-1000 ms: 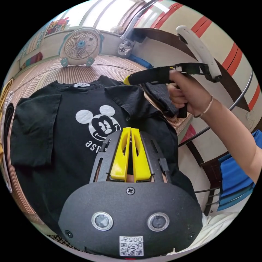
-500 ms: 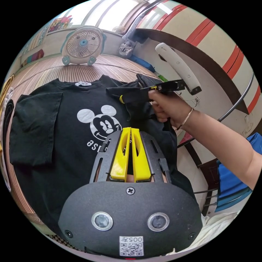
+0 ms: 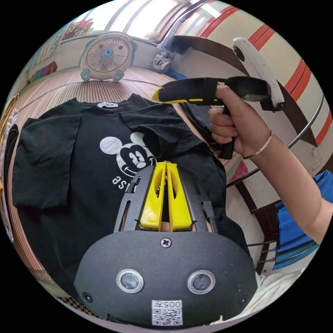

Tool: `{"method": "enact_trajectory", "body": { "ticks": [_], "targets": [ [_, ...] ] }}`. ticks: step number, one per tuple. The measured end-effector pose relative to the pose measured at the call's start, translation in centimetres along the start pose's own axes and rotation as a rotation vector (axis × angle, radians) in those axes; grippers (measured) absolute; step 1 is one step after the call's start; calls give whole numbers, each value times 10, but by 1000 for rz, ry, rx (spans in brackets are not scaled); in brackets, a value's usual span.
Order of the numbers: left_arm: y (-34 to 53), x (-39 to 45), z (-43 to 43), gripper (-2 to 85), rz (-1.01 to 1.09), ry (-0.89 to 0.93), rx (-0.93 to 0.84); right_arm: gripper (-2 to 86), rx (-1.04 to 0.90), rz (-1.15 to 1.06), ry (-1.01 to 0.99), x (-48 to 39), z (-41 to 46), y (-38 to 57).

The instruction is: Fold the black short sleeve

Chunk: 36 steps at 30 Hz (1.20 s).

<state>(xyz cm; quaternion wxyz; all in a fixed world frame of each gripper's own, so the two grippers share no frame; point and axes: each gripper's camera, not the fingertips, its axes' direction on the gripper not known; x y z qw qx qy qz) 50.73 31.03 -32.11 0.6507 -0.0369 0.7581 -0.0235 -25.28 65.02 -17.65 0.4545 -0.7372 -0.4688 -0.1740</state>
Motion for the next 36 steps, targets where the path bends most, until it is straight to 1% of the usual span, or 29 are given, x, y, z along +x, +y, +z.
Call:
{"method": "enact_trajectory", "body": {
  "ticks": [4, 6, 9, 10, 12, 14, 15, 18, 19, 22, 26, 28, 36],
  "targets": [
    [0, 2, -2, -6, 4, -2, -4, 40, -41, 112, 157, 34, 2, 42],
    [1, 5, -5, -5, 12, -11, -5, 39, -59, 175, 188, 51, 4, 65],
    [3, 7, -9, -5, 15, -19, -3, 42, -152, 254, 208, 76, 16, 95],
    [3, 7, -10, -5, 15, -20, -3, 45, -156, 267, 203, 80, 15, 103],
    [3, 7, -14, -5, 6, -26, 0, 49, -138, 262, 208, 75, 9, 111],
    [3, 7, -18, -5, -1, -34, 6, 45, -129, 229, 269, 60, 3, 115],
    [4, 7, -20, -5, -7, -38, 7, 41, -87, 188, 287, 44, -4, 118],
    [5, 7, -27, -4, -21, -53, 16, 39, -10, 41, 194, 2, -14, 127],
    [5, 7, -29, -4, -24, -58, 20, 39, -11, -18, 133, -13, -13, 129],
    [7, 7, -36, -4, -43, -86, 26, 53, -37, -96, 14, -38, 0, 134],
    [9, 7, -47, -5, -65, -82, 23, 66, -96, -112, 31, -49, 27, 143],
    [10, 9, -50, -6, -66, -75, 22, 55, -102, -89, 76, -48, 31, 149],
    [19, 21, -78, -6, -88, -101, 71, 38, -36, -86, 32, -43, -18, 178]
  ]
}}
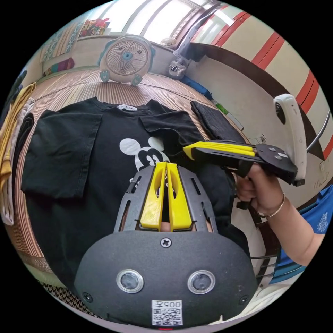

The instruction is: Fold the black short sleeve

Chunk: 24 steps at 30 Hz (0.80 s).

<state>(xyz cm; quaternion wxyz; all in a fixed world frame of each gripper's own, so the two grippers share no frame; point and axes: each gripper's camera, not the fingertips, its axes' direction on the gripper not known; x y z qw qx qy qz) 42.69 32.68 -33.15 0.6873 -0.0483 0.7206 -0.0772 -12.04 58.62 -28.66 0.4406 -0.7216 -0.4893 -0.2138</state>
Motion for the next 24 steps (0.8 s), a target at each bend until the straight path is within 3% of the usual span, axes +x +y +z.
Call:
{"method": "enact_trajectory", "body": {
  "ticks": [7, 14, 20, 24],
  "targets": [
    [15, 8, -25, -6, -44, -64, 79, 42, -30, -88, -142, -27, -28, 50],
    [36, 54, -74, -5, 95, -122, 166, 55, 49, -78, -79, -52, -105, 146],
    [81, 120, -164, -4, 275, -111, 195, 51, 89, 18, 106, -67, -155, 280],
    [123, 164, -189, -1, 393, -51, 26, 25, 121, 89, 283, -91, -173, 354]
  ]
}}
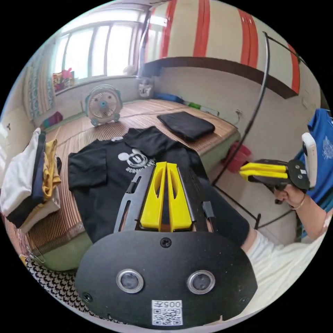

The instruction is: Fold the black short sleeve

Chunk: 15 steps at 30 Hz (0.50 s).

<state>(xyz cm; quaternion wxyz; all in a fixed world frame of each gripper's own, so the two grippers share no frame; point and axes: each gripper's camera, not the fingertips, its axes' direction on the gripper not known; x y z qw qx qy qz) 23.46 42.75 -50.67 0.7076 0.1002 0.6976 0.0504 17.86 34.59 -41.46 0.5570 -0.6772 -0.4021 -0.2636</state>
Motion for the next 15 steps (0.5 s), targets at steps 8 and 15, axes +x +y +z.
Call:
{"method": "enact_trajectory", "body": {
  "ticks": [8, 15],
  "targets": [
    [42, 88, -19, 59, 142, 224, -138, 10, -18, 104, -54, 6, -5, 55],
    [57, 139, -32, 91, 314, 207, -183, 36, 42, 121, -112, 19, -20, 81]
  ]
}}
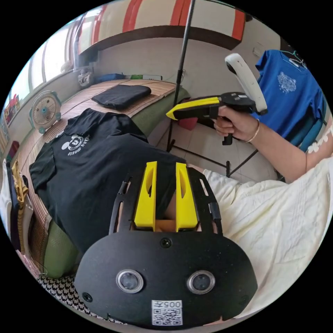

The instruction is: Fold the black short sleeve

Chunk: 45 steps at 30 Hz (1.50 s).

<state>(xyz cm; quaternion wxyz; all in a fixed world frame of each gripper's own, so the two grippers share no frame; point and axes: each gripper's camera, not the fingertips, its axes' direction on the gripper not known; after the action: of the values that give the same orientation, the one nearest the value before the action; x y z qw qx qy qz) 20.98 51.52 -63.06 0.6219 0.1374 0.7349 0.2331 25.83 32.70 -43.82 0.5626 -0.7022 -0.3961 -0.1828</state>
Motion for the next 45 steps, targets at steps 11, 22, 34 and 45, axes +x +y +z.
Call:
{"method": "enact_trajectory", "body": {
  "ticks": [11, 22, 34, 45],
  "targets": [
    [3, 17, 3, 87, 47, -28, -52, 39, 0, 28, -29, 10, -5, 39],
    [11, -4, -18, 49, -72, 17, -22, 59, -67, 38, -176, 31, 2, 78],
    [14, -31, -81, 26, -112, 37, 59, 138, 13, -46, -333, 0, 0, 109],
    [30, -57, -139, 23, -177, 20, 192, 64, -56, 11, -88, -31, 40, 105]
  ]
}}
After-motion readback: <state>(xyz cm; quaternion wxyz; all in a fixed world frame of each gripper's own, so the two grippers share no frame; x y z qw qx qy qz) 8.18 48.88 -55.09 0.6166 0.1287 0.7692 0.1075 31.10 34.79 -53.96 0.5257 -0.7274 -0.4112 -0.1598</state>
